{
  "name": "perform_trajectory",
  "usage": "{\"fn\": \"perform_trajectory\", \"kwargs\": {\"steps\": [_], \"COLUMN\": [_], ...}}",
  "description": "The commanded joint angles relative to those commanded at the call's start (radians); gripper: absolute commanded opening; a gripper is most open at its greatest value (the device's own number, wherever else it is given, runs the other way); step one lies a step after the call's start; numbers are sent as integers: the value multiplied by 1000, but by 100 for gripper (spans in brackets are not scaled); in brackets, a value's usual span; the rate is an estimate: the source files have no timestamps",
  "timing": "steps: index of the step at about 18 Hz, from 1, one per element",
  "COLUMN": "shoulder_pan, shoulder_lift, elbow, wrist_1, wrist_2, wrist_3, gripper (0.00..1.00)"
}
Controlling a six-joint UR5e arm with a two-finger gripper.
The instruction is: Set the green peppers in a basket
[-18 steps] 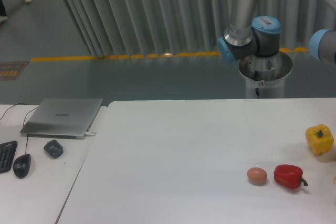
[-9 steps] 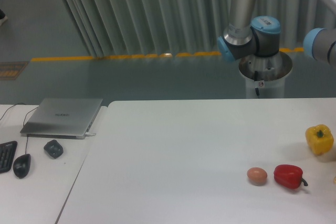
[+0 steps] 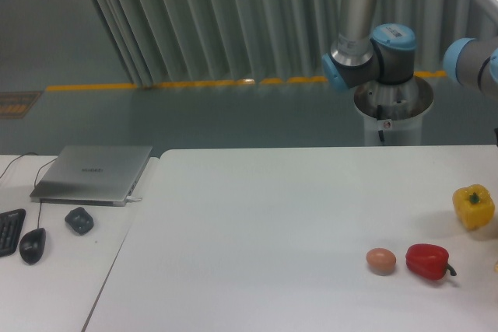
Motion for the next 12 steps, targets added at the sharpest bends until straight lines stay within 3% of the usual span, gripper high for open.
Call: {"fn": "perform_trajectory", "kwargs": {"steps": [12], "shoulder_pan": [-45], "shoulder_lift": [26], "elbow": [-47], "wrist_1": [-2], "wrist_2": [0], "wrist_3": [-92], "gripper": [100]}}
